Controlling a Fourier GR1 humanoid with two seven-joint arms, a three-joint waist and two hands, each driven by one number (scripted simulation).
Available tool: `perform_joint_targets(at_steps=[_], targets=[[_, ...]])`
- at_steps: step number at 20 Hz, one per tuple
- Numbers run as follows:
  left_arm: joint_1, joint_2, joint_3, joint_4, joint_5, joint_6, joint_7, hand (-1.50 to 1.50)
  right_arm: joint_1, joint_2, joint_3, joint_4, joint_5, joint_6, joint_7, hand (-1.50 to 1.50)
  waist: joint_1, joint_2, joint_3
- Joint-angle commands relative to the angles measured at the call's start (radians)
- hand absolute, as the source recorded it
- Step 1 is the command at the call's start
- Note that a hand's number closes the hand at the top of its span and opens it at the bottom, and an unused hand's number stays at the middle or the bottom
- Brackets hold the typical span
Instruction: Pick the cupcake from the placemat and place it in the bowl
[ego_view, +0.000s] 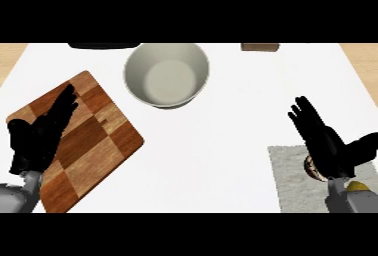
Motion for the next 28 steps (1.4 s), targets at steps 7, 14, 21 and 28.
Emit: perform_joint_targets(at_steps=[7,14,21,28], targets=[[-0.066,-0.033,0.151,-0.012,0.053,0.014,-0.127,0.00,-0.149,-0.246,0.042,-0.119,0.375,-0.026,-0.071,-1.50,0.012,-0.035,-0.023],[-0.033,-0.069,0.226,0.058,0.082,-0.022,-0.268,0.00,0.118,0.000,0.180,-0.368,0.669,-0.460,-0.174,-1.50,-0.010,-0.010,0.007],[-0.055,-0.061,0.266,0.095,0.095,-0.051,-0.272,0.00,0.290,-0.237,0.141,-0.632,0.902,-0.397,0.172,-1.50,-0.022,-0.008,0.005],[-0.047,-0.029,0.291,0.059,0.119,-0.079,-0.235,0.00,0.398,-0.476,0.039,-0.857,0.870,-0.085,0.552,-1.50,-0.018,-0.009,0.004]])
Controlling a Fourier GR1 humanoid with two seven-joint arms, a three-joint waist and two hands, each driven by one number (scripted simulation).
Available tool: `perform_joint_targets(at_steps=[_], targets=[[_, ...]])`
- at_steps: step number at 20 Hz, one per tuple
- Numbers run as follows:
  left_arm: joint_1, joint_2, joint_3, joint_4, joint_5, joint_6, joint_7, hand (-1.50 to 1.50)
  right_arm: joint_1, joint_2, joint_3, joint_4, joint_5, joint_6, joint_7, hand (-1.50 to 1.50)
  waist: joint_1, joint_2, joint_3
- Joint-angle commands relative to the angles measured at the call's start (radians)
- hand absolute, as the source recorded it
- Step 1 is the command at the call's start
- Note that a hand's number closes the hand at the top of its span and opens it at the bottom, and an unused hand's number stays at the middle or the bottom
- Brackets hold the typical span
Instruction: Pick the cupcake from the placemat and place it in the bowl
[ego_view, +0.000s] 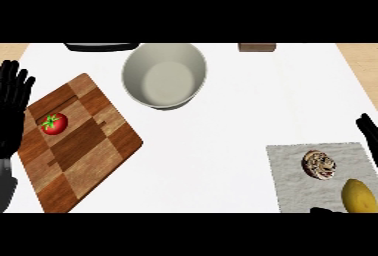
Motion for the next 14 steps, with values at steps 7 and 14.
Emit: perform_joint_targets(at_steps=[7,14], targets=[[0.007,-0.014,0.009,-0.004,-0.004,-0.027,-0.019,0.00,0.081,-0.267,-0.089,-0.230,-0.187,0.417,0.386,-1.50,0.026,0.006,0.004],[-0.013,-0.047,0.036,0.076,-0.032,-0.080,-0.064,0.00,-0.038,-0.234,-0.170,-0.220,-0.341,0.582,0.530,-1.50,0.033,0.008,0.005]])
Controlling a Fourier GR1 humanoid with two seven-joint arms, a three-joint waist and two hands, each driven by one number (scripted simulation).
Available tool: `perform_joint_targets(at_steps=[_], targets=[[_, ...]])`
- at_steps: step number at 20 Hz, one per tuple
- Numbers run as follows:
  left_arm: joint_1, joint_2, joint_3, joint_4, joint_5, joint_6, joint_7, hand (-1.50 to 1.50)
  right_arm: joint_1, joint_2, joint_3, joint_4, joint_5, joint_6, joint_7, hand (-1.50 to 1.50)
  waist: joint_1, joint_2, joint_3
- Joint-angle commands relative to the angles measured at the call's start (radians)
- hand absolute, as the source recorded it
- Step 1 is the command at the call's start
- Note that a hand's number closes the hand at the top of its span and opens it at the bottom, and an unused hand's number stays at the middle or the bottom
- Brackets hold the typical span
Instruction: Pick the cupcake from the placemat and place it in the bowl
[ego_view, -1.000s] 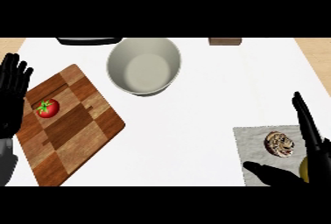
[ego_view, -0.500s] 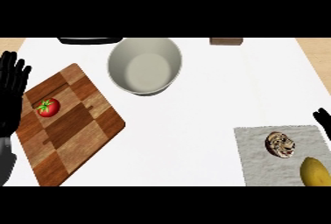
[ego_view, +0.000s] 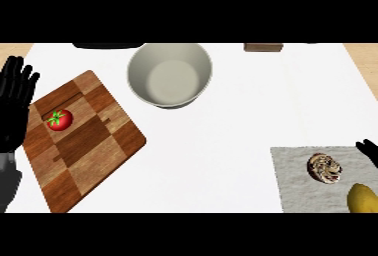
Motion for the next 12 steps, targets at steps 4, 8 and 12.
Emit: perform_joint_targets(at_steps=[4,8,12], targets=[[-0.030,-0.034,0.021,0.010,-0.039,-0.016,0.017,0.00,0.006,0.109,0.033,0.028,0.080,0.107,0.013,-1.50,0.004,0.000,0.002],[0.033,-0.051,0.032,-0.067,-0.044,-0.028,0.043,0.00,-0.015,0.130,-0.113,0.140,-0.002,0.197,-0.090,-1.50,0.006,-0.001,0.002],[0.058,-0.117,-0.004,-0.080,-0.115,0.031,-0.001,0.00,0.003,0.224,0.010,0.224,0.176,0.124,-0.165,-1.50,0.004,-0.001,0.002]])
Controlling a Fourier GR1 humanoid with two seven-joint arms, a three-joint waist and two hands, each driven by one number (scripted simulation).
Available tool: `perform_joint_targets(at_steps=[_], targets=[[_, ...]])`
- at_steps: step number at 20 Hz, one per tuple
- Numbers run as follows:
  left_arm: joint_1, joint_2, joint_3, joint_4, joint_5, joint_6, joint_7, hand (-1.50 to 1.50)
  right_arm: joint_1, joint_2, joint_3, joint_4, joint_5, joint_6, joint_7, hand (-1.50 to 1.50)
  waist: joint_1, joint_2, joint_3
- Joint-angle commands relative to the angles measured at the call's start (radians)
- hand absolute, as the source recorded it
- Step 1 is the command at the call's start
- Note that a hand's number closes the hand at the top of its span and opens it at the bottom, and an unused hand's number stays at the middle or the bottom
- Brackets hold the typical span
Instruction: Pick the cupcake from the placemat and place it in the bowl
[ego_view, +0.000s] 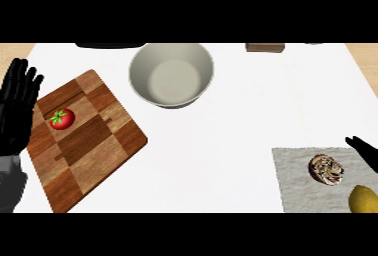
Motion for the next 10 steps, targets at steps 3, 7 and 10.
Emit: perform_joint_targets(at_steps=[3,7,10], targets=[[-0.018,-0.002,0.042,0.021,-0.001,-0.049,0.007,0.00,-0.019,0.114,0.058,0.163,0.159,-0.011,-0.099,-1.50,0.001,0.000,0.000],[0.039,-0.061,-0.006,-0.124,-0.059,0.024,0.081,0.00,-0.022,0.135,0.003,0.242,0.179,0.009,-0.185,-1.50,0.003,-0.001,0.000],[0.046,-0.051,0.048,-0.070,-0.042,-0.054,0.026,0.00,-0.023,0.162,-0.028,0.275,0.219,0.027,-0.235,-1.50,0.000,-0.001,0.000]])
